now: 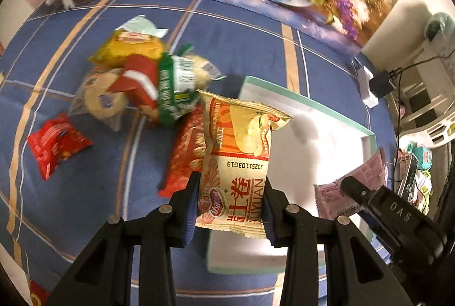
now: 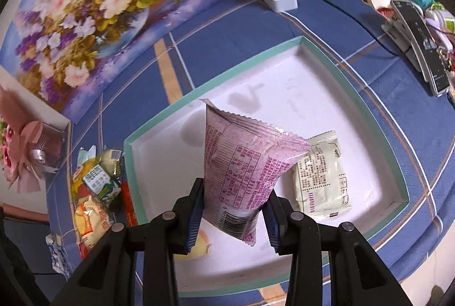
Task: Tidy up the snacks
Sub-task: 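Carry both packets into the white tray and open both tools to release them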
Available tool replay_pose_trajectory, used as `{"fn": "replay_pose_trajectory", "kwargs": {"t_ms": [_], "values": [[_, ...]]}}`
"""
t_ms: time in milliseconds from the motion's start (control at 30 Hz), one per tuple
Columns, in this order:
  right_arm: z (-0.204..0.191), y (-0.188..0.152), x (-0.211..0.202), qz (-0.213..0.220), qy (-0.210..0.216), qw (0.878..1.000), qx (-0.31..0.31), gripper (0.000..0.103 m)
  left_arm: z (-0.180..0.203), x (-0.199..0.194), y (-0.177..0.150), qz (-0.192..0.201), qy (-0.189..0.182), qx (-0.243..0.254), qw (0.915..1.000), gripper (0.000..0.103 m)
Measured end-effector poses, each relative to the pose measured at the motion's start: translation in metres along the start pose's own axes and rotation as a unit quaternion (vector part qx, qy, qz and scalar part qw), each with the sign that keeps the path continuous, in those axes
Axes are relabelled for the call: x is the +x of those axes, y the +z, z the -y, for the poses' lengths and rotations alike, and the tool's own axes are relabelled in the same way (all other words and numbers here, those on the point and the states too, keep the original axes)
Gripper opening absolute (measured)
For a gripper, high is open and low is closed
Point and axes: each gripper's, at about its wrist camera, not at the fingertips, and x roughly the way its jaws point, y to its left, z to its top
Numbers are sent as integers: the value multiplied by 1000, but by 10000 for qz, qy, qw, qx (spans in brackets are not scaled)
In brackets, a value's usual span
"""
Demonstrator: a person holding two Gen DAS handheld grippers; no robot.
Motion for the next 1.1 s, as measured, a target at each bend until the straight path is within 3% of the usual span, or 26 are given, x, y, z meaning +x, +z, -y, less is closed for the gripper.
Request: {"fn": "replay_pose_trajectory", "kwargs": {"t_ms": [133,300,467,767,1000,1100], "values": [[3,8,5,35,-93,9999,-59,41,24,15,6,-16,81,347,9994,40],[10,22,5,386,-267,9989,-82,41,48,36,22,-84,166,514,9985,40],[13,36,7,609,-368,9972,-226,41,61,51,33,-49,34,563,9984,40],[26,44,24,420,-420,9982,-106,42,60,67,37,-39,-123,486,9987,42],[31,42,31,246,-496,9985,57,44,58,56,40,18,-240,440,9987,55],[28,39,28,256,-533,9983,5,49,59,44,41,160,-223,496,9984,65]]}}
